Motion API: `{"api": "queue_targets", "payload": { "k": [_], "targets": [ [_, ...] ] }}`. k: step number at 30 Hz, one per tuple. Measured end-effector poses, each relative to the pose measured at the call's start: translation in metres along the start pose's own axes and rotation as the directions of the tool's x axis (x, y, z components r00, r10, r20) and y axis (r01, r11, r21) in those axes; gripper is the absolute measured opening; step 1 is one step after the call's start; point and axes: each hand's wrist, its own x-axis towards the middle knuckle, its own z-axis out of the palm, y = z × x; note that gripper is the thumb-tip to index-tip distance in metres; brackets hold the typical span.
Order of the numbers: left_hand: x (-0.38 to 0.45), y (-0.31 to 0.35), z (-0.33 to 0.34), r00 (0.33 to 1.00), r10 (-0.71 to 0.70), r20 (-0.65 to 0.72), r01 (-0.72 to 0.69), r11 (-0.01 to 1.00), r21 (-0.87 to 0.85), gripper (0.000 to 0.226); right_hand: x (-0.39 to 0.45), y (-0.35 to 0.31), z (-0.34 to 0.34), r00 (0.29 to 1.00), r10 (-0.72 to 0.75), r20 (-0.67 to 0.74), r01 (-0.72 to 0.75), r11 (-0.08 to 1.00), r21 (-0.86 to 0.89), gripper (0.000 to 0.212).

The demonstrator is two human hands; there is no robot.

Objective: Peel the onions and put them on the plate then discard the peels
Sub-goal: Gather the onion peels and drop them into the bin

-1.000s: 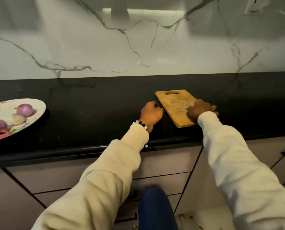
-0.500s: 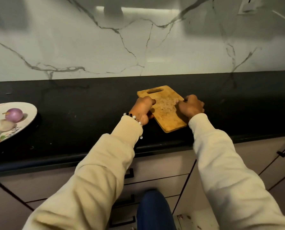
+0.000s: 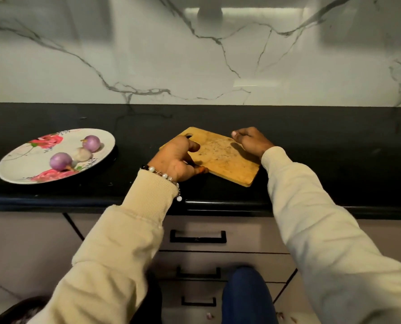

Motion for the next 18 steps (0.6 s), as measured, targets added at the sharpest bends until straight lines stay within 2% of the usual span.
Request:
{"api": "queue_targets", "payload": {
  "k": [3, 5, 7, 8, 9, 10, 11, 12, 13, 14, 15, 18],
  "targets": [
    [-0.004, 0.001, -0.024, 1.000, -0.027, -0.002, 0.026, 0.995, -0.094, 0.039, 0.005, -0.013, 0.011, 0.995, -0.064, 0.070, 0.067, 0.997, -0.027, 0.041],
    [-0.009, 0.002, -0.039, 0.998, -0.048, 0.028, 0.050, 0.994, -0.100, 0.036, 0.009, -0.017, 0.018, 0.987, -0.103, 0.121, 0.112, 0.991, -0.070, 0.038],
    [-0.012, 0.004, -0.052, 0.999, -0.054, 0.002, 0.054, 0.996, 0.076, 0.030, 0.012, -0.017, 0.022, 0.982, -0.111, 0.150, 0.128, 0.986, -0.111, 0.036],
    [-0.011, 0.004, -0.057, 0.998, 0.000, -0.057, 0.013, 0.976, 0.219, 0.029, 0.013, -0.014, 0.023, 0.985, -0.108, 0.137, 0.125, 0.985, -0.119, 0.036],
    [-0.007, 0.003, -0.063, 0.985, 0.115, -0.129, -0.064, 0.936, 0.345, 0.026, 0.012, -0.012, 0.024, 0.990, -0.100, 0.104, 0.112, 0.987, -0.112, 0.037],
    [-0.001, 0.002, -0.068, 0.946, 0.267, -0.186, -0.165, 0.886, 0.434, 0.022, 0.011, -0.009, 0.025, 0.996, -0.082, 0.042, 0.086, 0.992, -0.093, 0.038],
    [0.006, 0.002, -0.074, 0.869, 0.443, -0.221, -0.282, 0.809, 0.516, 0.018, 0.009, -0.006, 0.025, 0.997, -0.056, -0.046, 0.053, 0.996, -0.067, 0.038],
    [0.013, 0.002, -0.080, 0.763, 0.613, -0.205, -0.378, 0.681, 0.628, 0.018, 0.005, -0.003, 0.026, 0.989, -0.021, -0.146, 0.016, 0.999, -0.038, 0.039],
    [0.019, 0.003, -0.085, 0.668, 0.732, -0.132, -0.419, 0.517, 0.746, 0.020, -0.001, -0.001, 0.026, 0.972, 0.021, -0.233, -0.023, 1.000, -0.005, 0.040],
    [0.024, 0.004, -0.090, 0.625, 0.780, -0.034, -0.423, 0.375, 0.825, 0.024, -0.008, 0.001, 0.028, 0.954, 0.071, -0.291, -0.063, 0.997, 0.036, 0.042],
    [0.030, 0.006, -0.093, 0.629, 0.776, 0.047, -0.412, 0.282, 0.866, 0.029, -0.015, 0.003, 0.030, 0.942, 0.118, -0.314, -0.097, 0.992, 0.081, 0.044],
    [0.041, 0.011, -0.098, 0.753, 0.640, 0.152, -0.366, 0.216, 0.905, 0.040, -0.029, 0.008, 0.044, 0.948, 0.191, -0.254, -0.150, 0.974, 0.170, 0.048]
  ]
}}
